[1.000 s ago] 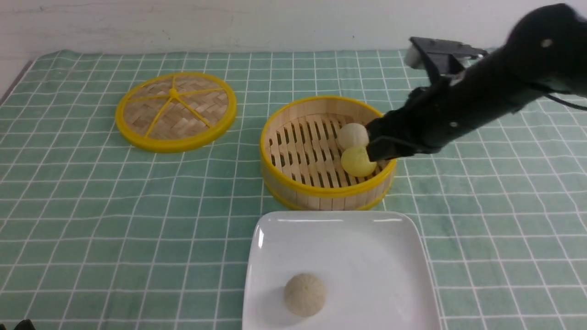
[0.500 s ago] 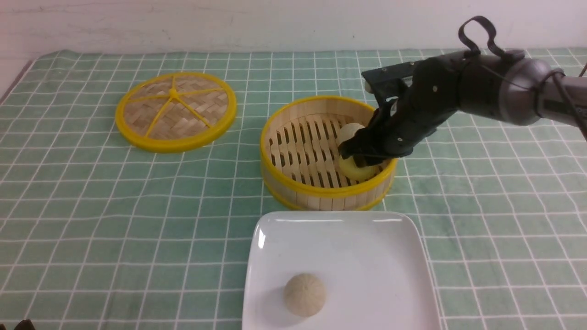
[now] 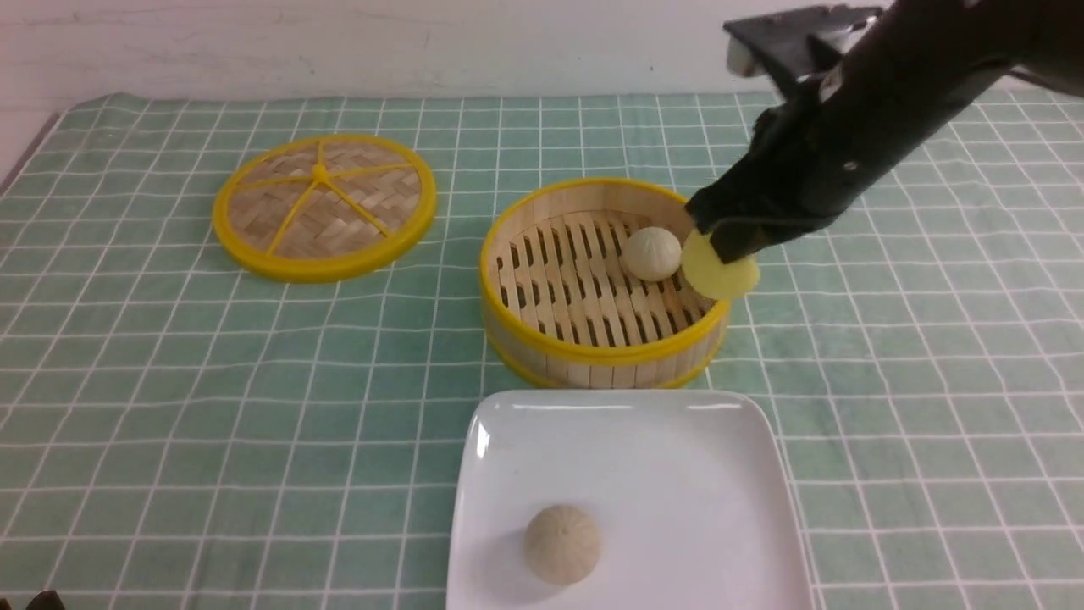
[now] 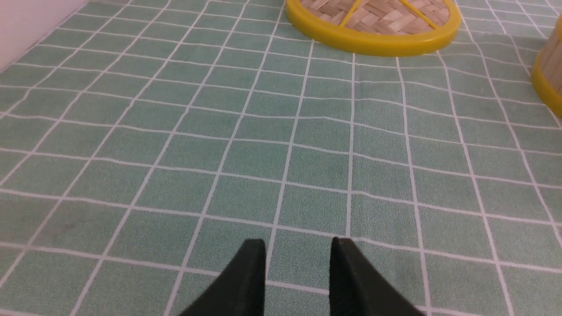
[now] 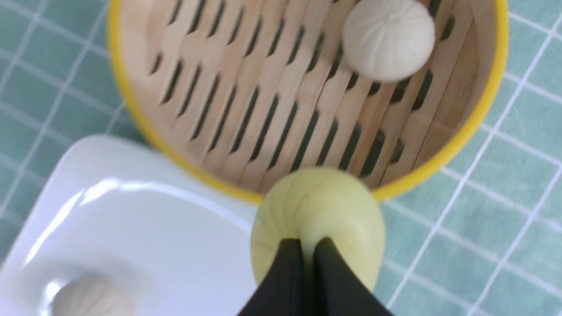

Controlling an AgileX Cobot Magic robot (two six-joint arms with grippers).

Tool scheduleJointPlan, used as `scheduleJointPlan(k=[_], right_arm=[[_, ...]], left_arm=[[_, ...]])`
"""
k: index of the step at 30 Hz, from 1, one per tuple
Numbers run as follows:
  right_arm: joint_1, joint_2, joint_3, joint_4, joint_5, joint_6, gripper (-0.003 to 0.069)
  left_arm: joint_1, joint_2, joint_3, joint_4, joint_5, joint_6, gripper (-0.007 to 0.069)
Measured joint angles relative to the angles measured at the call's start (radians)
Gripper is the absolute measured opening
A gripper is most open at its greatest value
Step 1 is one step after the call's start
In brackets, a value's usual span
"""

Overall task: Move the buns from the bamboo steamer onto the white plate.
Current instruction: 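Move the steamed bun from the bamboo steamer onto the white plate with the right gripper, then reach toward a bun in the bamboo steamer with the right gripper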

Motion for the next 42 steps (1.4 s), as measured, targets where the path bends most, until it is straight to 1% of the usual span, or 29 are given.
scheduleJointPlan(k=[2, 5, 7, 9, 10, 13, 16, 19, 20, 22, 24, 25, 26, 28, 30, 32, 35, 37, 40, 41, 42], right_arm=[[0.003, -0.066, 0.059, 0.049, 0.066, -0.019, 0.0009], [0.022, -0.111, 0.196, 0.111, 0.048, -0.053, 0.0009], [0.04, -0.108, 0.317, 0.163, -0.039, -0.079, 0.0009], [0.062, -0.085, 0.42, 0.216, -0.161, -0.107, 0.0013], [0.068, -0.075, 0.448, 0.232, -0.203, -0.114, 0.0014], [0.09, -0.001, 0.558, 0.315, -0.402, -0.151, 0.0034], [0.09, 0.051, 0.585, 0.358, -0.477, -0.156, 0.0087], [0.09, 0.061, 0.575, 0.361, -0.482, -0.161, 0.0189], [0.09, 0.061, 0.563, 0.348, -0.464, -0.165, 0.0229], [0.09, 0.057, 0.529, 0.309, -0.41, -0.169, 0.0335], [0.09, 0.041, 0.468, 0.245, -0.343, -0.172, 0.045], [0.09, 0.029, 0.432, 0.215, -0.316, -0.172, 0.0496], [0.09, 0.018, 0.393, 0.184, -0.298, -0.172, 0.0536], [0.09, 0.001, 0.318, 0.132, -0.287, -0.164, 0.0587], [0.09, 0.0, 0.259, 0.092, -0.301, -0.143, 0.0602], [0.09, 0.021, 0.173, 0.032, -0.335, -0.087, 0.0595], [0.09, 0.103, 0.06, -0.052, -0.37, -0.011, 0.0546], [0.09, 0.183, -0.018, -0.127, -0.378, 0.035, 0.0501], [0.09, 0.29, -0.116, -0.247, -0.382, 0.109, 0.0461], [0.09, 0.318, -0.133, -0.269, -0.383, 0.135, 0.0456], [0.09, 0.351, -0.161, -0.317, -0.383, 0.169, 0.0449]], left_arm=[[0.0, 0.0, 0.0, 0.0, 0.0, 0.0, 0.024], [0.0, 0.0, 0.0, 0.0, 0.0, 0.0, 0.024], [0.0, 0.0, 0.0, 0.0, 0.0, 0.0, 0.024], [0.0, 0.0, 0.0, 0.0, 0.0, 0.0, 0.024], [0.0, 0.0, 0.0, 0.0, 0.0, 0.0, 0.024], [0.0, 0.0, 0.0, 0.0, 0.0, 0.0, 0.024], [0.0, 0.0, 0.0, 0.0, 0.0, 0.0, 0.024], [0.0, 0.0, 0.0, 0.0, 0.0, 0.0, 0.024], [0.0, 0.0, 0.0, 0.0, 0.0, 0.0, 0.024], [0.0, 0.0, 0.0, 0.0, 0.0, 0.0, 0.024], [0.0, 0.0, 0.0, 0.0, 0.0, 0.0, 0.024], [0.0, 0.0, 0.0, 0.0, 0.0, 0.0, 0.024], [0.0, 0.0, 0.0, 0.0, 0.0, 0.0, 0.024], [0.0, 0.0, 0.0, 0.0, 0.0, 0.0, 0.024], [0.0, 0.0, 0.0, 0.0, 0.0, 0.0, 0.024], [0.0, 0.0, 0.0, 0.0, 0.0, 0.0, 0.024], [0.0, 0.0, 0.0, 0.0, 0.0, 0.0, 0.024], [0.0, 0.0, 0.0, 0.0, 0.0, 0.0, 0.024], [0.0, 0.0, 0.0, 0.0, 0.0, 0.0, 0.024], [0.0, 0.0, 0.0, 0.0, 0.0, 0.0, 0.024], [0.0, 0.0, 0.0, 0.0, 0.0, 0.0, 0.024]])
